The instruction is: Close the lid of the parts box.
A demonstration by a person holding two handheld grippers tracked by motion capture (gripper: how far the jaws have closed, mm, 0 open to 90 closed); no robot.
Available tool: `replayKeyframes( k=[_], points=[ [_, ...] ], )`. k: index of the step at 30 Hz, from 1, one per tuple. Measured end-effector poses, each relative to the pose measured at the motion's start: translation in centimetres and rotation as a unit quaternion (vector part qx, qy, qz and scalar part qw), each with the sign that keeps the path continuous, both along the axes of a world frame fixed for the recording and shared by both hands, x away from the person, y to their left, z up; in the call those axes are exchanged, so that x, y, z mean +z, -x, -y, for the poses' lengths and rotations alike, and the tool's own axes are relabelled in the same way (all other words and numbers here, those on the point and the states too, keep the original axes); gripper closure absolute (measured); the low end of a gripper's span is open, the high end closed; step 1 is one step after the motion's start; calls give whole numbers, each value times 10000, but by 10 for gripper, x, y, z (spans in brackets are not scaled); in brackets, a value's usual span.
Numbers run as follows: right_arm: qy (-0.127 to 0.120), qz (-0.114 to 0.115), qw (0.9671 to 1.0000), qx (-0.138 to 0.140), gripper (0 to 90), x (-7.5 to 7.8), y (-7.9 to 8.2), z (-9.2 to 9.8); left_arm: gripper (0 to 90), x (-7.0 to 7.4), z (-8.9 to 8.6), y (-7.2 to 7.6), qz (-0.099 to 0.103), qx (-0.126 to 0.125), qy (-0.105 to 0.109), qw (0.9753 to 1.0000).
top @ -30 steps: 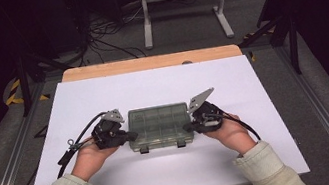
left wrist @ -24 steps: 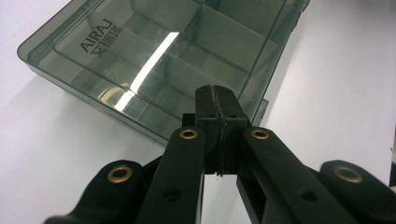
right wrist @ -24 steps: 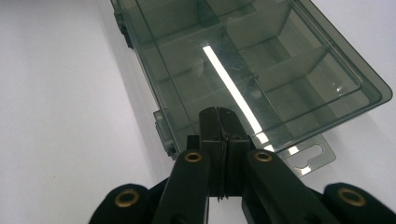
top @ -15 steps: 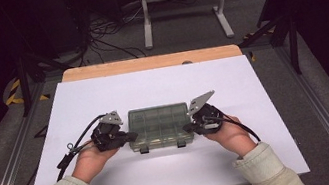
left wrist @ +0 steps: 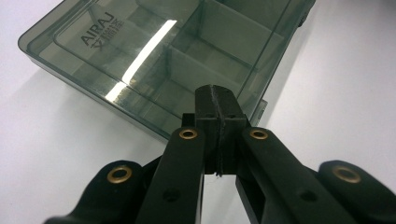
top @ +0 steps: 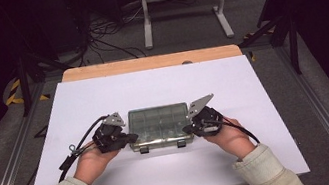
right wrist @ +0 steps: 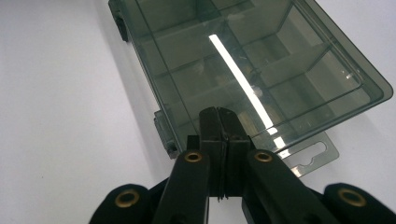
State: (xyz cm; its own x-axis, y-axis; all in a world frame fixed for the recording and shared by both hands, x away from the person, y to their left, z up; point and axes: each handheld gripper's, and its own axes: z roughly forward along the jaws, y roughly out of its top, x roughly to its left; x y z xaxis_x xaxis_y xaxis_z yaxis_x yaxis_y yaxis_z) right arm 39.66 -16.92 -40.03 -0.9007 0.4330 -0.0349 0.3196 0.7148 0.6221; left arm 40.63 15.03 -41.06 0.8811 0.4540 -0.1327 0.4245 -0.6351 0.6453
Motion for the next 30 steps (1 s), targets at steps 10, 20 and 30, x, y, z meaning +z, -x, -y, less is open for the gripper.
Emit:
replayKeyframes(
  k=[10,20,30],
  points=[
    [-373,325,9987,-151,643,12,1,5,661,11,-6,8,363,138,302,9988],
    [-1176,940,9874,-495,237,32,16,26,136,25,-28,31,948,578,1020,9886],
    [-1856,1567,9675,-698,45,37,43,55,26,24,-59,59,1448,868,1679,9712]
  ],
)
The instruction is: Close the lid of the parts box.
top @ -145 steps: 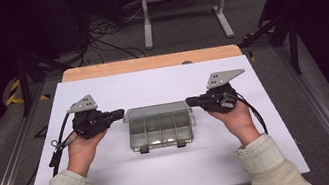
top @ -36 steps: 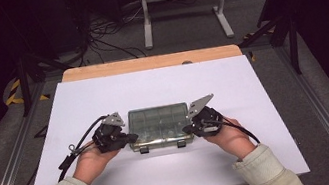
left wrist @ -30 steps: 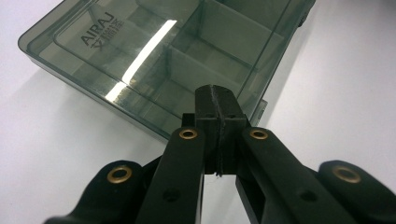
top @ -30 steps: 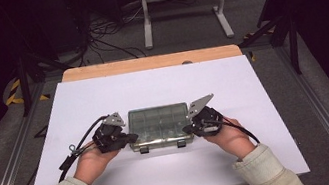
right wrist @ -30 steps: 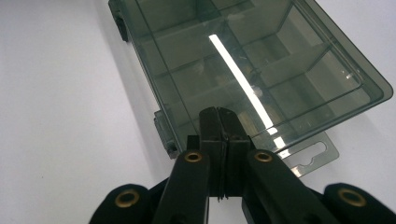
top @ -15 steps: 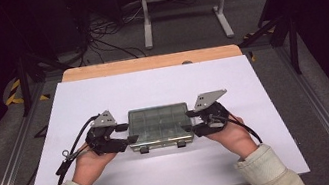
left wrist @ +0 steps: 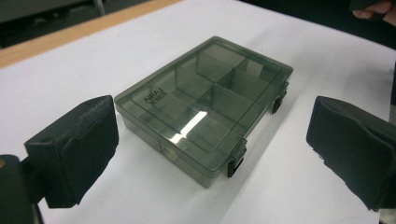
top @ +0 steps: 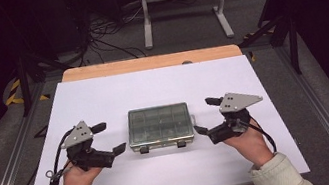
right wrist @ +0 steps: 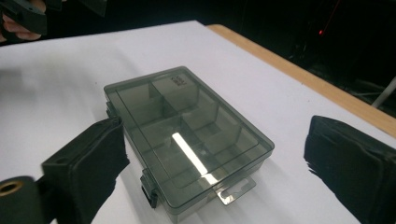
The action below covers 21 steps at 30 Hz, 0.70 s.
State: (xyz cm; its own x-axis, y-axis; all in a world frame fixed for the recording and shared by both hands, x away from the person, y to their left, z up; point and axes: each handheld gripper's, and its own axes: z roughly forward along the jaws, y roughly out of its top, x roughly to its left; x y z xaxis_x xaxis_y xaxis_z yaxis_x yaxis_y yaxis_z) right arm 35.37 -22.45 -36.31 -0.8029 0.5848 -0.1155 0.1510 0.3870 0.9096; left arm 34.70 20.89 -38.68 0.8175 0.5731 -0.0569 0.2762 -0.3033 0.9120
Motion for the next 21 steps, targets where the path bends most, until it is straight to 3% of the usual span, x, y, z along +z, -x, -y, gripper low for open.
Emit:
replayKeyframes(
  k=[5,11,14,16,21],
  points=[
    [-188,307,9993,-94,8,-6,10,13,22,-4,-14,14,387,170,204,9989],
    [-337,518,9980,-160,5,-15,20,26,3,-16,-32,28,885,481,521,9936],
    [-313,675,9968,-301,5,-22,25,34,3,-22,-40,33,907,564,557,9927],
    [-388,687,9962,-381,5,-26,27,39,2,-27,-46,38,1038,661,583,9907],
    [-548,683,9947,-536,5,-34,29,48,2,-35,-49,41,1123,740,541,9894]
  ],
)
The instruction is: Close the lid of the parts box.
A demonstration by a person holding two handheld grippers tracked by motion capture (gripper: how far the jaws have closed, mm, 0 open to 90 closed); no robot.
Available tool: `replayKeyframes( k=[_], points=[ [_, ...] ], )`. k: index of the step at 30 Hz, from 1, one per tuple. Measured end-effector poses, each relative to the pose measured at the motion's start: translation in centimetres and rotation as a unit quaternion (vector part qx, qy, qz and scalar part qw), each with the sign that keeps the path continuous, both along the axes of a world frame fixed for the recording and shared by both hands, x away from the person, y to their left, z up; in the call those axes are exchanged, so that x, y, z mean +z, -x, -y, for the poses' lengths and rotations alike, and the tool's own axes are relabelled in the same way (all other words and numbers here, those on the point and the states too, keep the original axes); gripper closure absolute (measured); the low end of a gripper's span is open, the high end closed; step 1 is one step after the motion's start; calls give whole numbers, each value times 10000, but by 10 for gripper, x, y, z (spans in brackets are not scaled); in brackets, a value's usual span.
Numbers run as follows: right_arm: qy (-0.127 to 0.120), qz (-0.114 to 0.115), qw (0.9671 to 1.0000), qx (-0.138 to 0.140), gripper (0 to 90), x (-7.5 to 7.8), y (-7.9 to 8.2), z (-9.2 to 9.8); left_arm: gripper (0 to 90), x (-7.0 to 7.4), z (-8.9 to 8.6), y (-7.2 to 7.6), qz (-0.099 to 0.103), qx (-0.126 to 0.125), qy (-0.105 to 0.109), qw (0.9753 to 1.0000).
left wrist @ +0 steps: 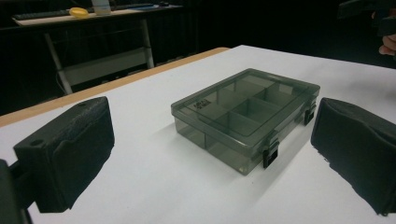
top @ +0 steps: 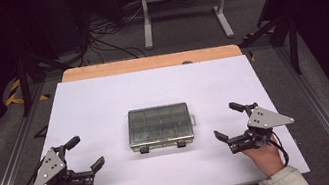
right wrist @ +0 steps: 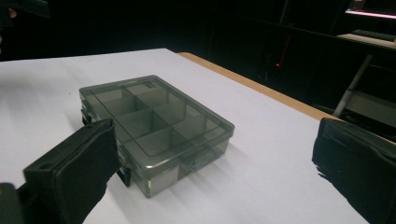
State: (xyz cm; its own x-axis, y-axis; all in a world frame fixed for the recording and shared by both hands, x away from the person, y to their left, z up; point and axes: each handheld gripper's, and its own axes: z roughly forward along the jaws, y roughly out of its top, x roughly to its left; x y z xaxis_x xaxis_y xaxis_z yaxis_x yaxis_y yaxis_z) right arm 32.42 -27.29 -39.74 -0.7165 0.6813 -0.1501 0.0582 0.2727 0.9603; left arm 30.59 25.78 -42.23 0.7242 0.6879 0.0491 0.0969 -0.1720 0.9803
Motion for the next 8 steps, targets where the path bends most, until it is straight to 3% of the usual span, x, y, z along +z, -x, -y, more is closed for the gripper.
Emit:
replayKeyframes(
  k=[2,8],
  points=[
    [-11,53,10000,-45,5,-2,1,3,2,-2,-1,-1,-7,49,1,10000],
    [-28,133,9999,-85,5,-4,0,4,4,-5,-8,-4,-128,76,336,9993]
  ],
)
